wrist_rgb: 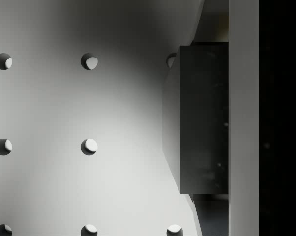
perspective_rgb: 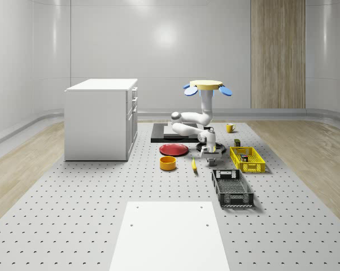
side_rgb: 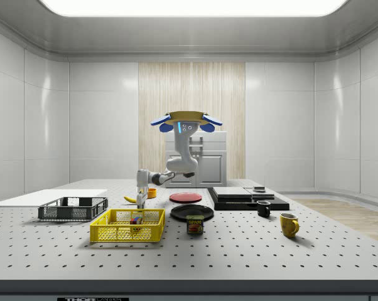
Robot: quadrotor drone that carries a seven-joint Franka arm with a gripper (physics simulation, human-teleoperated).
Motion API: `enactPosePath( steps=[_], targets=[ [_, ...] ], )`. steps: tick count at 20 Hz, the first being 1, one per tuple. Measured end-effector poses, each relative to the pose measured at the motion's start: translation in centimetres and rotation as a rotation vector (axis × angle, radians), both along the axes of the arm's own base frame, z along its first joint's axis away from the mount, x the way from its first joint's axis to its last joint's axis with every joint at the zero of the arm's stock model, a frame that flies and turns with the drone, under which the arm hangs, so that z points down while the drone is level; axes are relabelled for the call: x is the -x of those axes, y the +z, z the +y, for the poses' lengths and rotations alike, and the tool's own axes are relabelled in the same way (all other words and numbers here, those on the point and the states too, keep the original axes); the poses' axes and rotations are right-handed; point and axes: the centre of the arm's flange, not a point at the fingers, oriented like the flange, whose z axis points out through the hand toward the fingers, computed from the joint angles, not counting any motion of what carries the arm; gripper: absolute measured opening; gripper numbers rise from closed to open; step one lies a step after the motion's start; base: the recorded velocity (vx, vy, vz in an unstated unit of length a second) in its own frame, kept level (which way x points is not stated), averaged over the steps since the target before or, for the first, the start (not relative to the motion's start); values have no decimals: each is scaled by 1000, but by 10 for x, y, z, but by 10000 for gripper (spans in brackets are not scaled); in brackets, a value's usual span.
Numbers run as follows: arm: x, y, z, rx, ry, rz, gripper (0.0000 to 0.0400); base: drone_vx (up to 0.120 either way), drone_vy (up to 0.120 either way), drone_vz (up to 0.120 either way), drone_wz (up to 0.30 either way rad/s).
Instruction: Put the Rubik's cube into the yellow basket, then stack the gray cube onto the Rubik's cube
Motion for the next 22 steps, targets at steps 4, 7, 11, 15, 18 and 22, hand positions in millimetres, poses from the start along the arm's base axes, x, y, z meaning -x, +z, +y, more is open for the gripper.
enactPosePath(
  steps=[4, 7, 11, 15, 18, 22],
  targets=[
    [0, -6, 0, 0, 0, 0, 253, 0, 0, 0, 0],
    [0, -16, 0, 0, 0, 0, 251, 0, 0, 67, 0],
    [0, -29, 0, 0, 0, 0, 251, 0, 0, 120, 0],
    [0, -35, 0, 0, 0, 0, 250, -110, 110, 120, 0],
    [0, -38, 0, 0, 0, 0, 250, -120, 120, 120, 0],
    [0, -39, 0, 0, 0, 0, 250, -120, 120, 120, 0]
  ],
)
